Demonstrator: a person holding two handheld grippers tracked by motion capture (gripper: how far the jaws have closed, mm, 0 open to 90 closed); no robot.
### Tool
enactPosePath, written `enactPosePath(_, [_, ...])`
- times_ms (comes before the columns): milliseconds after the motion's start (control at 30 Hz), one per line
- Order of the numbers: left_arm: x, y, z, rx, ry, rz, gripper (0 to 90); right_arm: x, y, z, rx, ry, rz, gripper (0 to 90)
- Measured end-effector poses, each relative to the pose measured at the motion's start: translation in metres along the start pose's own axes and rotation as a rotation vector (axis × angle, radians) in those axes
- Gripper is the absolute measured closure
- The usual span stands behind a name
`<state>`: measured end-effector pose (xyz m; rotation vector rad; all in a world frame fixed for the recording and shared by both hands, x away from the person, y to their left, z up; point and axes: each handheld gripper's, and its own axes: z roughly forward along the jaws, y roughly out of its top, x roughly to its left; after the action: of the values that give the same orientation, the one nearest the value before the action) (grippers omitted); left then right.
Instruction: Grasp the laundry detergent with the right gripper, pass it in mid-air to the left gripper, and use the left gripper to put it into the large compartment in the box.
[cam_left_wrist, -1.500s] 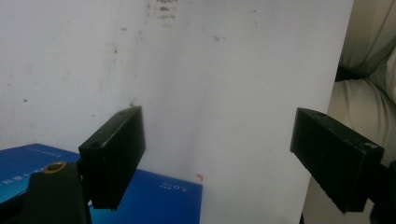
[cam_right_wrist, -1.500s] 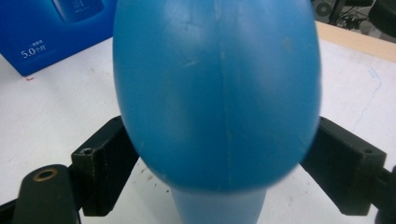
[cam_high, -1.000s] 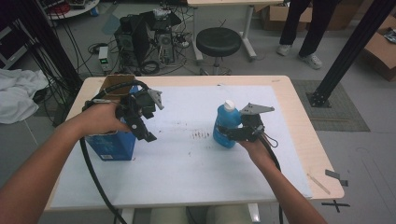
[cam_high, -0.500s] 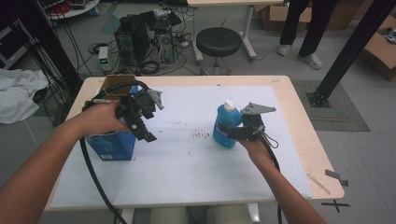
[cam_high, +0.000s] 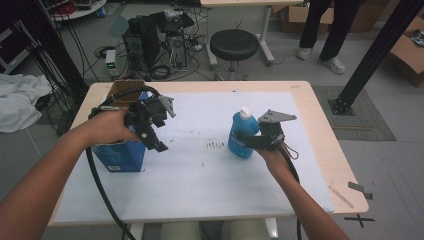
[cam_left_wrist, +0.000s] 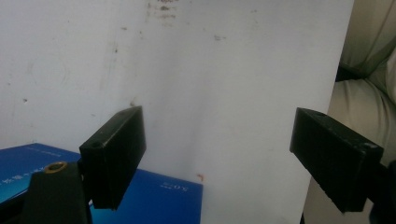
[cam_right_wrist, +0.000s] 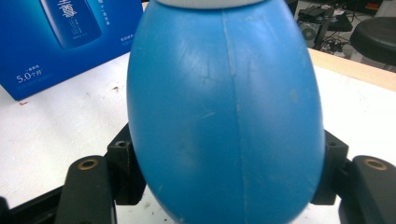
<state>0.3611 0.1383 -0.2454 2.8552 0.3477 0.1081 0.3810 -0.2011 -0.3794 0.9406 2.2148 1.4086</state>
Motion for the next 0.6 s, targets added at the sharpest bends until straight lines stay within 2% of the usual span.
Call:
enactPosePath(300, [0.0003, -0.0015, -0.0001, -0.002, 0.002, -0.003, 18.9, 0.0003, -0.0005, 0.0005, -0.003, -0.004, -0.001, 33.4])
enactPosePath(600, [0.0001, -0.0016, 0.0001, -0.002, 0.001, -0.004, 18.9, 0.0026, -0.0003, -0.0002, -0.013, -0.012, -0.022, 41.6])
